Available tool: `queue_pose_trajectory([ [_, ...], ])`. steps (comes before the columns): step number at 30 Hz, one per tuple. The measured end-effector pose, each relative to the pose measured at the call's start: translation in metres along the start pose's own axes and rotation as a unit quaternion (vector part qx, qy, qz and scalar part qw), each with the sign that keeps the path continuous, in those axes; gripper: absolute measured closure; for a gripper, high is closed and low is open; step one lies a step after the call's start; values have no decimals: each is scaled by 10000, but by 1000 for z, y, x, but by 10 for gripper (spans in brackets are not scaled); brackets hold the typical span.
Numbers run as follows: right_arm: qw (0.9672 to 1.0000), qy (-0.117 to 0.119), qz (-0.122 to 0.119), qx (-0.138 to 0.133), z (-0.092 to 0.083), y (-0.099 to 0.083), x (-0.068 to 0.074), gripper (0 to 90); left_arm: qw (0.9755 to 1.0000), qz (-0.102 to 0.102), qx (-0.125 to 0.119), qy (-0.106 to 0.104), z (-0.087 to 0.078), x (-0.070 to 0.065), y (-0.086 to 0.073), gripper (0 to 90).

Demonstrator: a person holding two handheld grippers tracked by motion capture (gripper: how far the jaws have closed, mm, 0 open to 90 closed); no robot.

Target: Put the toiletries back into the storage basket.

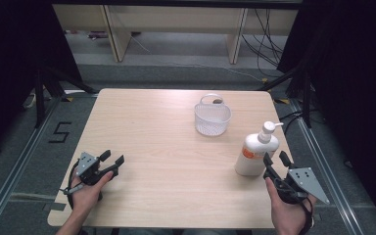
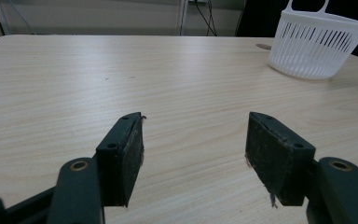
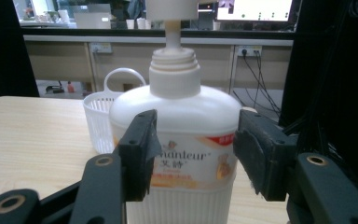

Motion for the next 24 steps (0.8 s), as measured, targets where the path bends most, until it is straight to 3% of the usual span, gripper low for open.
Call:
queue_pose_trajectory([
  [2, 9999, -70, 72, 3, 0, 4, 3, 490, 10000, 12, -16, -11, 0, 0, 0, 361],
  [3, 10000, 10, -48, 11, 2, 6, 3, 490, 10000, 40, -11, -19, 0, -1, 0, 361],
  [7, 9999, -2, -32, -132, 7, 13, 9, 490, 9999, 95, -24, -36, -1, -2, 0, 363],
  [11, 9999, 33, -62, -98, 13, 17, 12, 489, 9999, 134, -37, -33, -1, -2, 0, 363],
  [24, 9999, -24, -135, -98, 37, 29, 15, 460, 9999, 119, -37, -4, -1, -2, 0, 364],
])
Point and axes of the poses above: each handheld gripper's, and its own axes: z roughly forward along the jaws, y roughly out of its top, x roughly to its left, the point moved 5 cm from there along z, roughly forward along the jaws, and after that the axes turned 15 degrees about -x, right-handed, at the moved point
